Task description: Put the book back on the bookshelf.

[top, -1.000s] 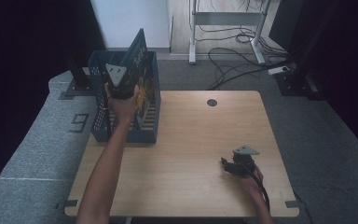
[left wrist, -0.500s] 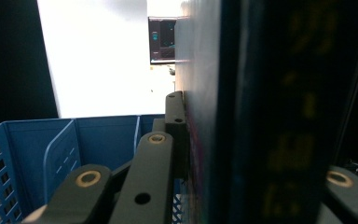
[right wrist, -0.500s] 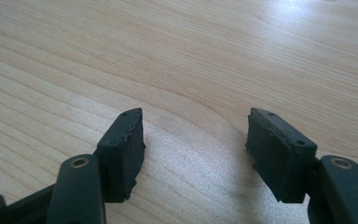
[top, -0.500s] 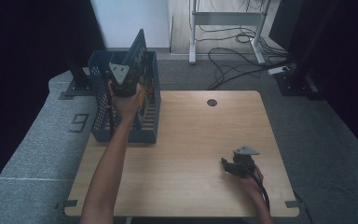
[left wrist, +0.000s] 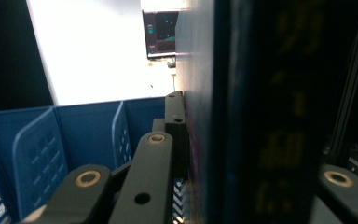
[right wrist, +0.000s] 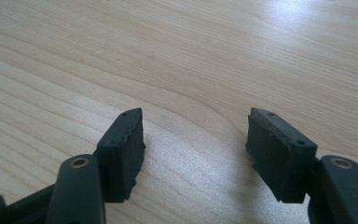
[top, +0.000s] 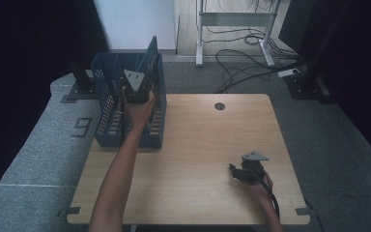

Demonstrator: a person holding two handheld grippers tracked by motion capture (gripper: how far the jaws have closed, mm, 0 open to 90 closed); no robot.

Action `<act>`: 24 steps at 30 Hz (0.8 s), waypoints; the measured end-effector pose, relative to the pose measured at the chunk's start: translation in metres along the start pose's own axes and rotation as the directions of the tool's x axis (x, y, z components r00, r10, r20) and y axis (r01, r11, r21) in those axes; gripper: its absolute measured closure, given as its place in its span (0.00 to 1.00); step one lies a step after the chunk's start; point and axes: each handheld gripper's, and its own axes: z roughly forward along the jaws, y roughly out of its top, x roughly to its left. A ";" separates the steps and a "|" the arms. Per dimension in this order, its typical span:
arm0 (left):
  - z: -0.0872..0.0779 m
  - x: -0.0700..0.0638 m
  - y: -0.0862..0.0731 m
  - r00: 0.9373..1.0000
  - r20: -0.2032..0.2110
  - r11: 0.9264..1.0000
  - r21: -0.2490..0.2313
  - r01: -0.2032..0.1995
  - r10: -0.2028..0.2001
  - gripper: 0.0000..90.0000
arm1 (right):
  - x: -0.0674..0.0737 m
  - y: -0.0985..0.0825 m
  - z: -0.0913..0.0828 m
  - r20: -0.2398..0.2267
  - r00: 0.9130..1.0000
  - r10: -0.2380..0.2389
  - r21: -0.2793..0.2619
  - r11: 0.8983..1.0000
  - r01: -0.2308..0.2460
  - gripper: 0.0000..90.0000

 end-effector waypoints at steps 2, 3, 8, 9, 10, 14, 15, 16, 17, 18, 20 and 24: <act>0.002 -0.001 -0.004 1.000 0.003 1.000 0.009 0.001 -0.001 0.91 | 0.000 0.000 0.000 0.000 1.000 0.000 0.000 1.000 0.000 0.40; 0.002 -0.001 -0.007 1.000 0.003 1.000 0.014 0.000 0.000 0.91 | 0.000 0.000 0.000 0.000 1.000 0.000 0.000 1.000 0.000 0.40; 0.005 -0.001 -0.015 1.000 -0.001 1.000 0.030 -0.006 0.006 0.91 | 0.000 0.000 0.000 0.000 1.000 -0.002 0.000 1.000 0.002 0.40; 0.006 0.000 -0.015 1.000 -0.004 0.999 0.032 -0.006 0.006 0.91 | 0.000 0.000 0.000 0.000 1.000 -0.002 -0.001 1.000 0.002 0.40; 0.006 0.001 -0.016 1.000 -0.006 0.999 0.035 -0.009 0.009 0.91 | 0.000 0.000 0.000 0.000 1.000 -0.003 0.000 1.000 0.003 0.40; 0.007 0.002 -0.020 1.000 -0.011 0.999 0.043 -0.013 0.013 0.91 | 0.000 0.000 0.000 0.000 1.000 -0.003 0.000 1.000 0.003 0.40; 0.007 0.001 -0.022 1.000 -0.011 0.999 0.045 -0.012 0.013 0.91 | 0.000 0.000 0.000 0.000 1.000 -0.003 0.000 1.000 0.003 0.40; 0.007 0.001 -0.024 1.000 -0.010 0.999 0.048 -0.010 0.011 0.91 | 0.000 0.000 0.000 0.000 1.000 -0.004 -0.001 1.000 0.004 0.40; 0.007 0.001 -0.026 1.000 -0.008 0.999 0.052 -0.006 0.007 0.91 | 0.000 0.000 0.000 0.000 1.000 -0.004 -0.001 1.000 0.004 0.40; 0.008 0.000 -0.029 1.000 -0.004 0.998 0.056 -0.004 0.004 0.91 | 0.000 0.000 0.000 0.001 1.000 -0.003 0.000 1.000 0.003 0.40; 0.009 -0.001 -0.033 1.000 0.002 0.998 0.063 -0.003 0.002 0.91 | 0.000 0.000 0.000 0.001 1.000 -0.003 0.000 1.000 0.003 0.40; 0.008 -0.005 -0.039 1.000 0.012 0.998 0.063 0.001 -0.002 0.91 | 0.000 0.000 0.000 0.001 1.000 -0.003 0.000 1.000 0.003 0.40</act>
